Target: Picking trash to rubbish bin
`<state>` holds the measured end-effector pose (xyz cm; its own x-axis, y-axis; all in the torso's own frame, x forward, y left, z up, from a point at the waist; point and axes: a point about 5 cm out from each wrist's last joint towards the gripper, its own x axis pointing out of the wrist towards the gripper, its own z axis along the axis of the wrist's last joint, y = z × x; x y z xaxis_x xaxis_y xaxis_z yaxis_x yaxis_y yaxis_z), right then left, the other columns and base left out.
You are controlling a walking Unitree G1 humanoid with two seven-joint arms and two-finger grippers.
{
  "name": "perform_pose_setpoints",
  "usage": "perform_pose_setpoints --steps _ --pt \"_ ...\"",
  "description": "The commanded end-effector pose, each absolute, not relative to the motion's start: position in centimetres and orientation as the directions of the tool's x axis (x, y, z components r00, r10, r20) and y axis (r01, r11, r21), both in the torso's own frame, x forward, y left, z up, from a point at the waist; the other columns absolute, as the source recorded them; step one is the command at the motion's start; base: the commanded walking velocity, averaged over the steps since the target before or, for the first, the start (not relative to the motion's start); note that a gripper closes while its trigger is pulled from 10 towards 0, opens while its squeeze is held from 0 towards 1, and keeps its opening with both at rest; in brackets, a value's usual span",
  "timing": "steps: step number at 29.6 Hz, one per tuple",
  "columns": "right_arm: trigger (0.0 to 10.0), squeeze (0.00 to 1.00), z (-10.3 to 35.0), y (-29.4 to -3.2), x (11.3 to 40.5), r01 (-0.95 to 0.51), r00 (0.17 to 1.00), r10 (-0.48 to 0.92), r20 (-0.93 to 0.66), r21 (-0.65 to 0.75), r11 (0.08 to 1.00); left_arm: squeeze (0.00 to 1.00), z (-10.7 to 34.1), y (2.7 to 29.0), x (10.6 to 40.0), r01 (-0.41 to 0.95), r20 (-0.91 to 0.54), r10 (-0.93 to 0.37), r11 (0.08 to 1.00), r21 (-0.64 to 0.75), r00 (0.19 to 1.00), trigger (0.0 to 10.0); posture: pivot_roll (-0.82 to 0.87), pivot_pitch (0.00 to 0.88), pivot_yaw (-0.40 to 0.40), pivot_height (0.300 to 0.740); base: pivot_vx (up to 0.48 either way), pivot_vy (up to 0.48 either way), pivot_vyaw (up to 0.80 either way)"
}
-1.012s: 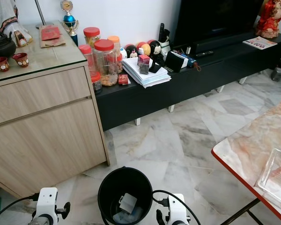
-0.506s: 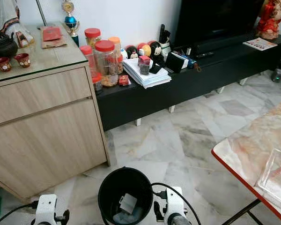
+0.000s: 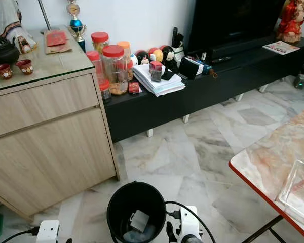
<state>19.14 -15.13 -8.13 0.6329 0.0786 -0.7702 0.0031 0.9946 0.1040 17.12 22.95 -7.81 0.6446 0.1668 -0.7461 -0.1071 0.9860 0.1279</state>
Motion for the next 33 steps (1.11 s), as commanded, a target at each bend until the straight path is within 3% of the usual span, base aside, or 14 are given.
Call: perform_pose_setpoints --steps 1,17,33 --pt "10.0 0.0 -8.1 -15.1 19.1 0.012 0.637 0.076 -0.767 0.108 0.994 0.0 -7.9 23.1 16.9 -0.084 -0.758 0.16 0.987 0.139 0.632 10.0 0.02 0.001 0.001 0.74 0.0 0.0 0.0" --pt "10.0 0.0 -8.0 -14.3 19.5 -0.006 0.642 0.096 -0.761 0.121 0.993 0.0 -7.7 23.2 17.2 -0.059 -0.753 0.147 0.988 0.143 0.641 10.0 0.02 0.0 0.008 0.74 0.0 0.0 0.0" --pt "10.0 0.0 -8.1 -14.1 19.2 -0.03 0.637 0.111 -0.763 0.12 0.992 0.0 -7.7 23.2 17.3 -0.056 -0.753 0.145 0.988 0.143 0.642 10.0 0.02 0.0 0.011 0.74 -0.279 0.0 0.0"
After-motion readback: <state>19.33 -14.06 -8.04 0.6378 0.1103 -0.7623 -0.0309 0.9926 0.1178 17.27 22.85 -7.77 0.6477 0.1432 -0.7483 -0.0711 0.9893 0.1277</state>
